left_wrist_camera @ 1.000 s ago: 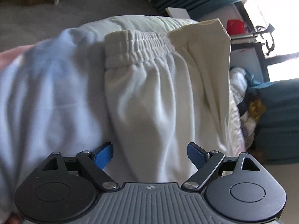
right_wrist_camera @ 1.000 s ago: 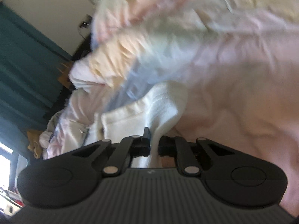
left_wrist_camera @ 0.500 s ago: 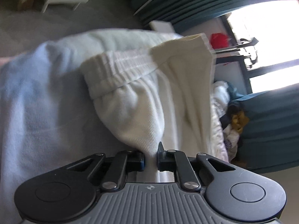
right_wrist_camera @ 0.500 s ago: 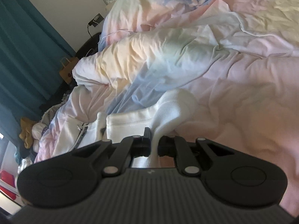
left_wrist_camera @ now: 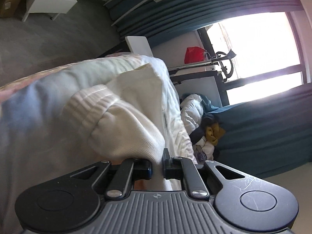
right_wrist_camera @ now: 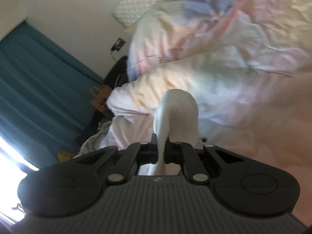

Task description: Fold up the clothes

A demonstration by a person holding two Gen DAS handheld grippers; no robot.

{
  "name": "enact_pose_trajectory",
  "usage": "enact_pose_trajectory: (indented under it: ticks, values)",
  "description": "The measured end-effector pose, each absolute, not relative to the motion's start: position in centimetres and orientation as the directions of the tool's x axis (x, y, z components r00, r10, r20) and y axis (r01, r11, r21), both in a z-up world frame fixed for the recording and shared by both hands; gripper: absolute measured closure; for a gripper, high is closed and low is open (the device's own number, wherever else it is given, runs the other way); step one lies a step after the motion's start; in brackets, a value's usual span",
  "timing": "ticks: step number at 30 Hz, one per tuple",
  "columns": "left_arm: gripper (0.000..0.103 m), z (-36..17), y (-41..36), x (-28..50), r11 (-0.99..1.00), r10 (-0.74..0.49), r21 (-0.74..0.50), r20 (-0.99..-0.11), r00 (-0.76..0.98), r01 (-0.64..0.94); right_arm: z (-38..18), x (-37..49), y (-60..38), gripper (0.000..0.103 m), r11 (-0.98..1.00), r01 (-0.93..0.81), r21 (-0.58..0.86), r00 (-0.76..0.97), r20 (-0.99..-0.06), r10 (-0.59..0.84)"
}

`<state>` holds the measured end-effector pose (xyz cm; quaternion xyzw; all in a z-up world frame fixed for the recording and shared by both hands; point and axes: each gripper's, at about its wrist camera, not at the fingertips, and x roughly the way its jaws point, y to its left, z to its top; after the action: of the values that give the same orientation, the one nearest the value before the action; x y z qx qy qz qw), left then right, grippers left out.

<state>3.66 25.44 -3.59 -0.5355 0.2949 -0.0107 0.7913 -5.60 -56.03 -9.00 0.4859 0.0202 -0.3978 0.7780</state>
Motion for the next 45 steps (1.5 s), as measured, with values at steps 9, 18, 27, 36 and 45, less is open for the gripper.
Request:
enact_pose_trajectory:
  ticks: [9,18,27,36,45]
  values:
    - [0.092,-1.7,21.3,21.1,0.528,-0.299,-0.794,-0.506,0.809,-0.301,-7.0,13.1,-60.3,0.096,0.43,0.668,0.608,0.728,-0.415,-0.546]
    - [0.09,-6.9,18.7,33.9,0.604,-0.274,-0.723,-0.584,0.764,-0.335,-14.7,29.0,-62.8,0.096,0.498,0.729,0.47,0.682,-0.555,-0.476]
    - [0.055,-7.2,18.3,34.0,0.645,-0.312,-0.719,-0.557,0.77,-0.258,-15.4,29.0,-64.3,0.075,0.607,0.587,0.535,0.794,-0.528,-0.302]
    - [0.02,-5.8,18.9,25.5,0.626,-0.337,-0.746,-0.524,0.782,-0.229,-12.0,16.4,-63.9,0.037,0.519,0.516,0.681,0.853,-0.464,-0.239]
    - [0.017,-10.6,20.6,21.2,0.511,-0.351,-0.771,-0.591,0.726,-0.381,-17.7,7.8,-63.5,0.037,0.283,0.556,0.781,0.828,-0.552,-0.104]
